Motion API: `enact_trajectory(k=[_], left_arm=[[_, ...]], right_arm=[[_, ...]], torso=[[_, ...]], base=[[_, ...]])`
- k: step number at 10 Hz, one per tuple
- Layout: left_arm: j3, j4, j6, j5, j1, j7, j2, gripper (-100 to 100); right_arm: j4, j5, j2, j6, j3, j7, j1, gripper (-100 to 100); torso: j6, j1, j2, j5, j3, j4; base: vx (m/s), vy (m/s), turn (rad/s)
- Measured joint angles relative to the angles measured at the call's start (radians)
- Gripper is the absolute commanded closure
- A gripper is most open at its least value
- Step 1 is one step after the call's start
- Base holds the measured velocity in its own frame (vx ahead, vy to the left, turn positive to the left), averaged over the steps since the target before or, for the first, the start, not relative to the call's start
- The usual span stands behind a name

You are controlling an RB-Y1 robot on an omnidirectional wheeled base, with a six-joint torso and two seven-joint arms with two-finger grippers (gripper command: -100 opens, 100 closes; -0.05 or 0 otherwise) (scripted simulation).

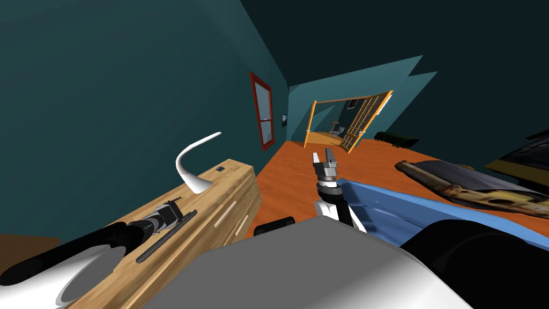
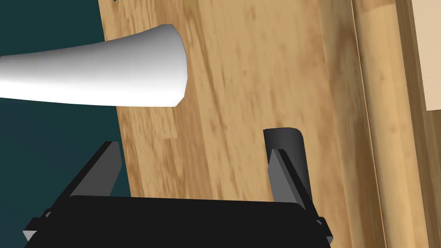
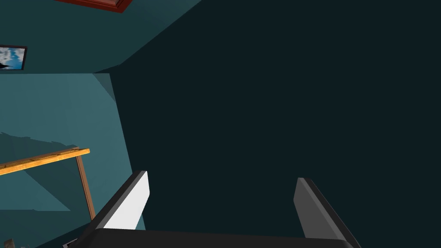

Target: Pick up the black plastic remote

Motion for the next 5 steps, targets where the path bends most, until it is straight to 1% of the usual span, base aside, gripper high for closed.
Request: enact_trajectory(k=[2, 3, 4, 5], left_arm=[[0.002, 0.007, 0.044, 0.016, 0.004, 0.009, 0.009, -100], [0.000, 0.020, 0.068, 0.031, -0.001, 0.019, 0.021, -100], [0.005, 0.024, 0.097, 0.047, 0.002, 0.027, 0.031, -100], [0.005, 0.040, 0.123, 0.071, 0.000, 0.035, 0.047, -100]], right_arm=[[0.000, 0.000, 0.000, 0.000, 0.000, 0.000, 0.000, 0], [0.000, 0.000, 0.000, 0.000, 0.000, 0.000, 0.000, 0], [0.000, 0.000, 0.000, 0.000, 0.000, 0.000, 0.000, 0], [0.000, 0.000, 0.000, 0.000, 0.000, 0.000, 0.000, 0]], torso=[[0.000, 0.000, 0.001, 0.000, 0.001, 0.000], [0.000, 0.000, 0.000, 0.000, 0.000, 0.000], [0.000, 0.000, 0.001, 0.000, 0.000, 0.000], [0.000, 0.001, 0.000, 0.000, 0.000, 0.000]], base=[[0.034, -0.005, 0.021], [0.040, 0.000, 0.030], [0.052, 0.016, 0.052], [0.048, 0.009, 0.023]])
